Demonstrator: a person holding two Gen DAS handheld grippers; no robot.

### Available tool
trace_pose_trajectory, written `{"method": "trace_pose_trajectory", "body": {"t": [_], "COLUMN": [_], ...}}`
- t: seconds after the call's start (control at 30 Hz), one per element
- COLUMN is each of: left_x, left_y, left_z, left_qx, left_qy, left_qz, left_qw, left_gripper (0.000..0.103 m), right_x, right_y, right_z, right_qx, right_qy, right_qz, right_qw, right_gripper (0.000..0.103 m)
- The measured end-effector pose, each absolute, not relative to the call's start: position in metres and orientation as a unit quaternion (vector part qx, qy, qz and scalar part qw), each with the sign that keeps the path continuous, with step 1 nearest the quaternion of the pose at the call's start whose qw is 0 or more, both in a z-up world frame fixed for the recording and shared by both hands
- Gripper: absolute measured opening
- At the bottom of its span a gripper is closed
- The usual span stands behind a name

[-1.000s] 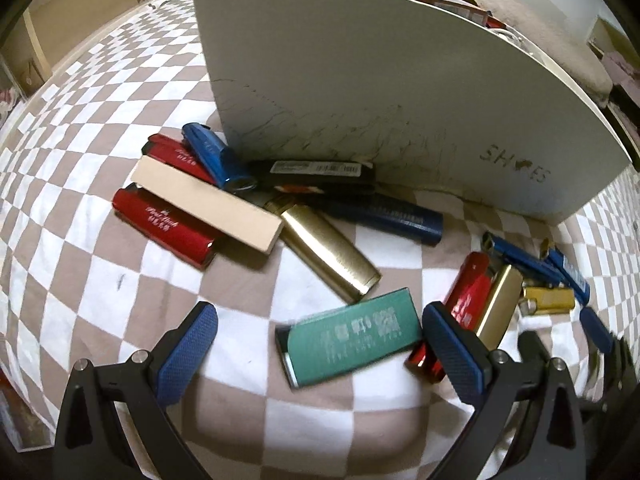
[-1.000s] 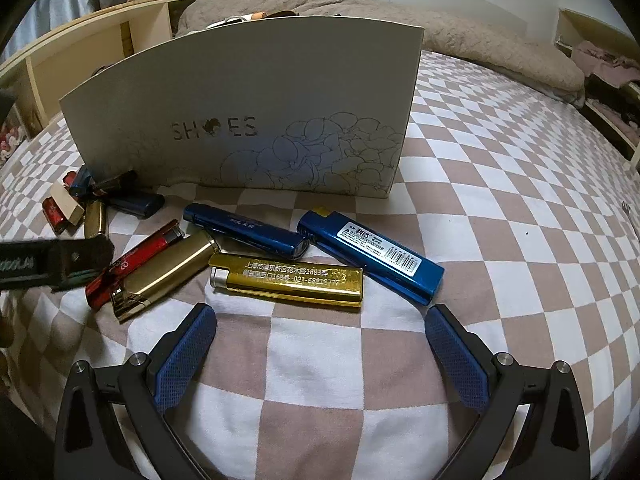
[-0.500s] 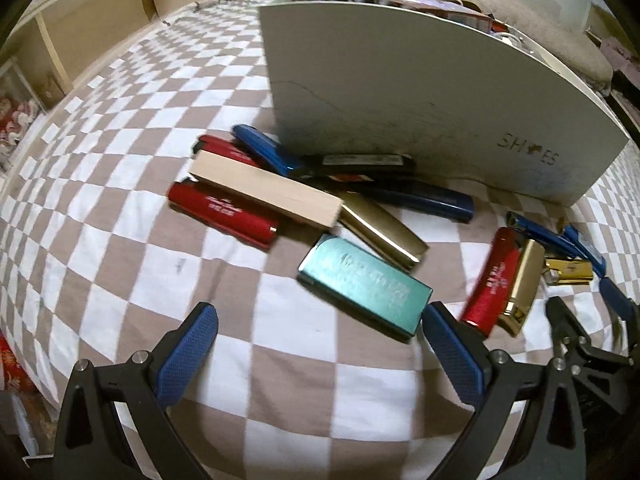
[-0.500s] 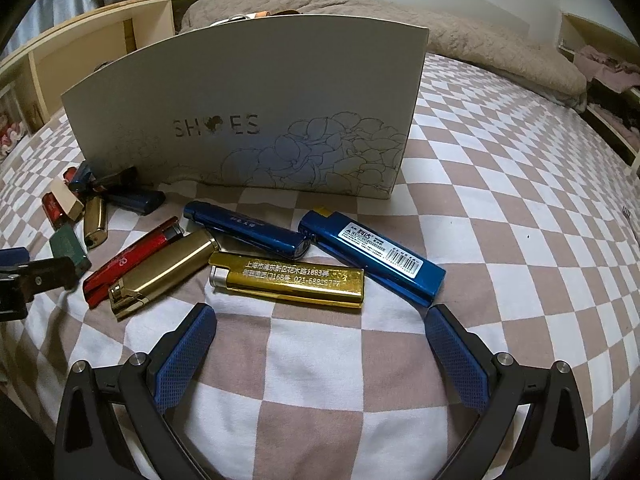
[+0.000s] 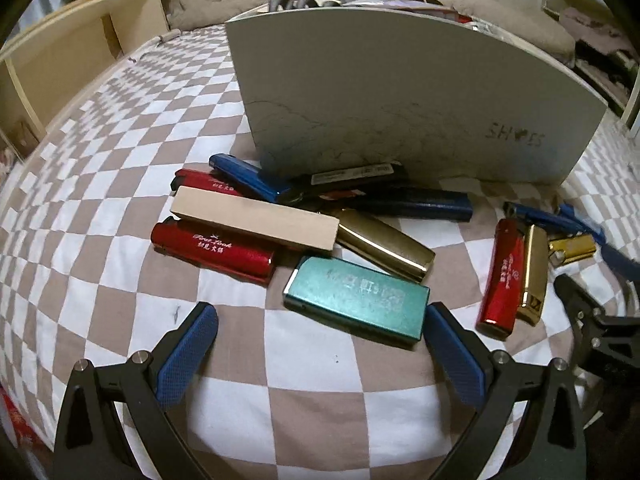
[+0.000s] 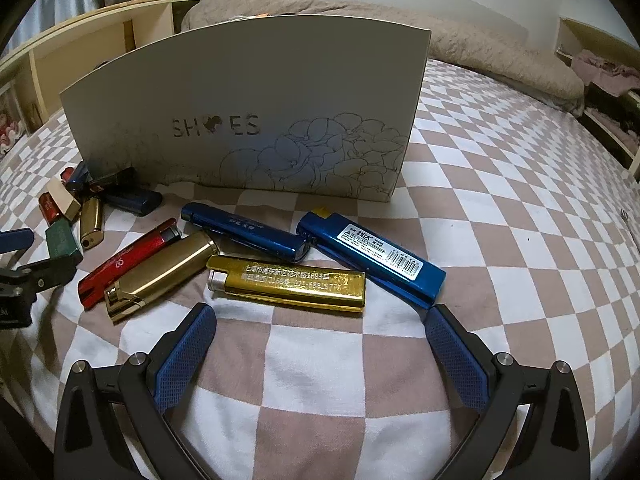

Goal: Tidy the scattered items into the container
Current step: 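Close left tool on green lighter while right tool grasps gold printed lighter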

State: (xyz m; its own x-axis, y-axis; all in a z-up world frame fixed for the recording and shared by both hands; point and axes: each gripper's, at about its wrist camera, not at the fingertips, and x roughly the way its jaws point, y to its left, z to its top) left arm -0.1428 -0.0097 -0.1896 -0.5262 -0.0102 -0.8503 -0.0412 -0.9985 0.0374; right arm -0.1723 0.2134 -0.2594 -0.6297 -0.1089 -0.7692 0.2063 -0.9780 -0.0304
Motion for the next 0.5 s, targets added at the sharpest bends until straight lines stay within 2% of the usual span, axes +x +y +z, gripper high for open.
{"method": "trace_pose_trajectory", "body": {"t": [0.2,0.23,0.47,0.5], "left_x": [-0.128,-0.125,-0.125,-0.122], "left_y": [0.001,0.006,0.022,0.025], "left_z": [-0.18,-0.18,-0.183,-0.182], "left_qx": [-0.477,-0.476,-0.469,-0.467], "left_qy": [0.037,0.037,0.053,0.05], "left_qz": [0.878,0.879,0.882,0.883], "left_qw": [0.009,0.01,0.004,0.007], "left_gripper": [0.101,0.094,0.078,0.07], "right_x": [-0.176,-0.177,-0.177,-0.178], "right_y": [0.216,0.217,0.223,0.223], "right_z": [-0.261,-0.262,-0.264,-0.264], "right_qx": [0.42,0.422,0.404,0.405], "right_qy": [0.052,0.047,0.034,0.032], "right_qz": [-0.902,-0.901,-0.911,-0.91], "right_qw": [0.087,0.087,0.081,0.08], "right_gripper": [0.103,0.103,0.103,0.103]}}
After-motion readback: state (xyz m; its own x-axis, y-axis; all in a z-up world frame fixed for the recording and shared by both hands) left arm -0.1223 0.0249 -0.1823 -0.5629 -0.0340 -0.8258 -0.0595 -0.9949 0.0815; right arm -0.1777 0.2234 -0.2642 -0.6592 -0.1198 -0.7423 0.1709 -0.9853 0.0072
